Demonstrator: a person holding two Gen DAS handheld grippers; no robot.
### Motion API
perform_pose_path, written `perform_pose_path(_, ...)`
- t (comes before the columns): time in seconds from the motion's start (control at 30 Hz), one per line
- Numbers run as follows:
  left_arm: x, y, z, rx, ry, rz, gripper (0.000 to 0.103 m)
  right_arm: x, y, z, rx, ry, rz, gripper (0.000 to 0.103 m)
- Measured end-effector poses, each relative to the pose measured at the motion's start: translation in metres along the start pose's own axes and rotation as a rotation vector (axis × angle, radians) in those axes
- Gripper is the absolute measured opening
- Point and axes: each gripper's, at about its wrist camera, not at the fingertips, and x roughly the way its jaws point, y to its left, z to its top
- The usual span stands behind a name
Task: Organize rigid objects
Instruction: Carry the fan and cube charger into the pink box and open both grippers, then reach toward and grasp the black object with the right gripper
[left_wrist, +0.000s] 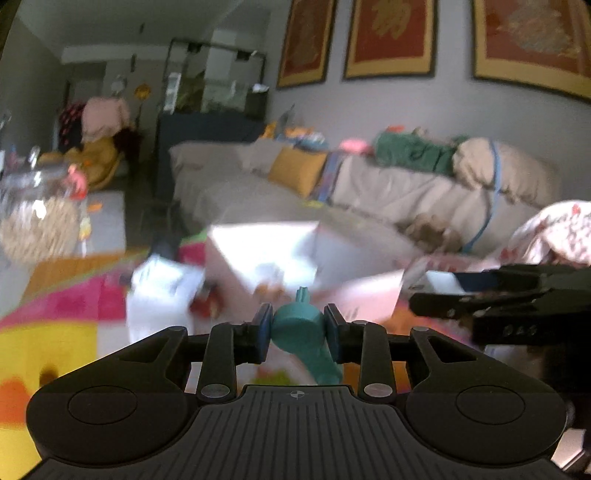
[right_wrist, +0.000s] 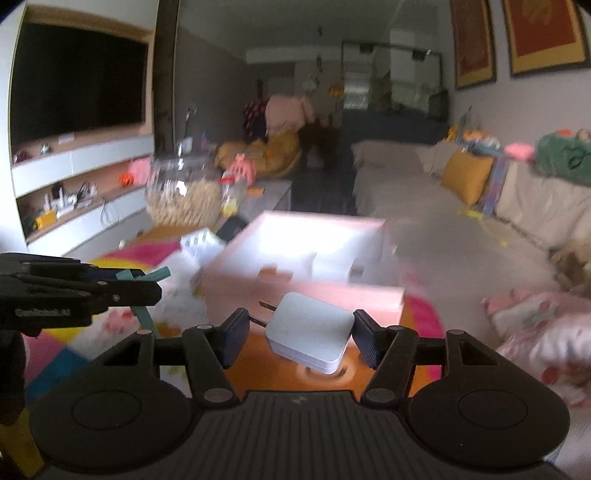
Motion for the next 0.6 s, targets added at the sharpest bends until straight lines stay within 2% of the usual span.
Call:
perform_pose_path(0.13,0.016,-0.008,0.055,0.073,-0.112,-0.024,0.034,0.004,-0.007,0.024,-0.010,-0.084,-0.054,0.061)
perform_pose_path(0.2,0.036,-0.008,0.087,0.070,-0.168,-0.036,0.034,0.013,-0.011,0.041,-0.001,-0.132,-0.081,0.062)
perform_pose_path(0.3,0.080,0.004,0.119,-0.013,-0.112,-0.048,0.035,0.033,-0.017,0.058,0.005,-0.172,-0.115,0.066)
perform_pose_path(0.37,0.100,0.013,0.122,-0.059,-0.089,-0.010,0.035,0.047,-0.019,0.062,0.013,-0.138,-0.146,0.068)
perform_pose_path(0.43,0.107,0.021,0.113,-0.057,-0.068,0.042,0.035,0.052,-0.023,0.055,0.036,-0.098,-0.110,0.068)
perform_pose_path(0.5,0.104,0.035,0.100,-0.077,-0.061,0.086,0.035,0.053,-0.025,0.040,0.036,-0.065,-0.068,0.068)
perform_pose_path(0.6,0.090,0.067,0.072,-0.181,-0.042,0.176,0.035,0.057,-0.024,0.013,0.035,-0.009,-0.049,0.068)
